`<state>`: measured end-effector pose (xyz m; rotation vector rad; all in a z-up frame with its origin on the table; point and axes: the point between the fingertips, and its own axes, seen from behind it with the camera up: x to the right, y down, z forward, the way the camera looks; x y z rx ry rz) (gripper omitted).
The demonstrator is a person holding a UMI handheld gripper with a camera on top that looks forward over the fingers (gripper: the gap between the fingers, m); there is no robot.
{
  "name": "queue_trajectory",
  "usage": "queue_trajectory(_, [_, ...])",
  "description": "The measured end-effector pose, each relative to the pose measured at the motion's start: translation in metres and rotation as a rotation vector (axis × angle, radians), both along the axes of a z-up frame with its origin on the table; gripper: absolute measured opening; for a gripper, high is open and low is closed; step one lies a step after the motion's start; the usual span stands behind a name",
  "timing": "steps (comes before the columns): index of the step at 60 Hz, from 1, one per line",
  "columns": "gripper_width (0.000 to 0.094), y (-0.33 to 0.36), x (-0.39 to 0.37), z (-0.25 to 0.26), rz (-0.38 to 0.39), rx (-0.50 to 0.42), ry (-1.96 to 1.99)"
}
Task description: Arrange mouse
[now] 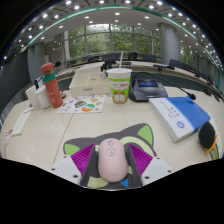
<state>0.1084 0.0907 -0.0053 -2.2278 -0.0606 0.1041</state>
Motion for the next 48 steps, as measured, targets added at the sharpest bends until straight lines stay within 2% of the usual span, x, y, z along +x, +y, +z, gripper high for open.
queue_trajectory(3, [0.0873, -0.006, 0.005, 0.005, -0.003, -0.001, -0.026])
queue_trajectory(6, [0.0823, -0.012, 0.009, 0.014, -0.009, 0.005, -0.057])
queue_trajectory(9, [0.0864, -0.023, 0.012, 0.027, -0.014, 0.014, -0.081])
queue_trajectory(16, [0.085, -0.061, 0.012, 0.066, -0.036, 0.031, -0.084])
queue_trajectory(36, [0.0853, -0.244, -0.016, 0.185, -0.084, 0.08, -0.129])
queue_trajectory(48, [0.0853, -0.327, -0.035, 0.218, -0.083, 0.11, -0.146])
